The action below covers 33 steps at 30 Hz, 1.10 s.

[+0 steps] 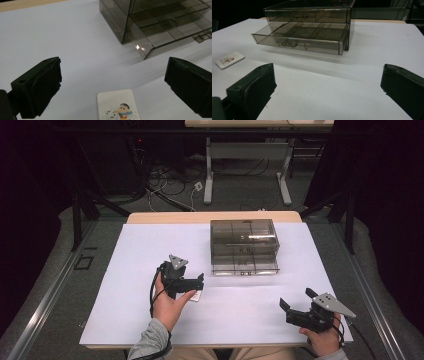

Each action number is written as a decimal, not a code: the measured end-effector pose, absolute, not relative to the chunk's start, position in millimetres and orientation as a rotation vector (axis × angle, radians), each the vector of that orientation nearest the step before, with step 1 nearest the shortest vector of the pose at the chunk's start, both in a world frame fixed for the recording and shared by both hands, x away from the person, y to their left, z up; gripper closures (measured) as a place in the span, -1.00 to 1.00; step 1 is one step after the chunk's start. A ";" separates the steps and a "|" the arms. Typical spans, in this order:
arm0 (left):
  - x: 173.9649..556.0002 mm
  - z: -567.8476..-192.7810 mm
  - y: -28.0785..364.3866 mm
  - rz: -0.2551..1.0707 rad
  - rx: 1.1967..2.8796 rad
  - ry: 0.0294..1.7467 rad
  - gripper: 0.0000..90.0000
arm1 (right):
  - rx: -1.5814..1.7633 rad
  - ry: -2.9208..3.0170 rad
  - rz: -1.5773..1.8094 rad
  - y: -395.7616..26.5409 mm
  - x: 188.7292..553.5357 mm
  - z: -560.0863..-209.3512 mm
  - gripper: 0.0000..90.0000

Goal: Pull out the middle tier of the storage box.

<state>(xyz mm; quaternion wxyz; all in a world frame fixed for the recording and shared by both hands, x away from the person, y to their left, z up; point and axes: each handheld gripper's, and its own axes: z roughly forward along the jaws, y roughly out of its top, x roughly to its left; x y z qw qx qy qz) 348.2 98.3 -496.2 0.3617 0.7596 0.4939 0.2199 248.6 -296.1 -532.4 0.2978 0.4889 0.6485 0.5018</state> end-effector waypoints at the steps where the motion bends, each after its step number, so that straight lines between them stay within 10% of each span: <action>1: 349.5 -499.4 96.7 0.560 1.958 1.284 -0.97 | 1.296 1.726 1.333 -296.2 248.6 -532.5 -1.00; 33: 352.8 -535.6 85.9 0.482 2.024 1.434 -0.93 | 1.299 1.723 1.336 -296.3 248.1 -532.3 -1.00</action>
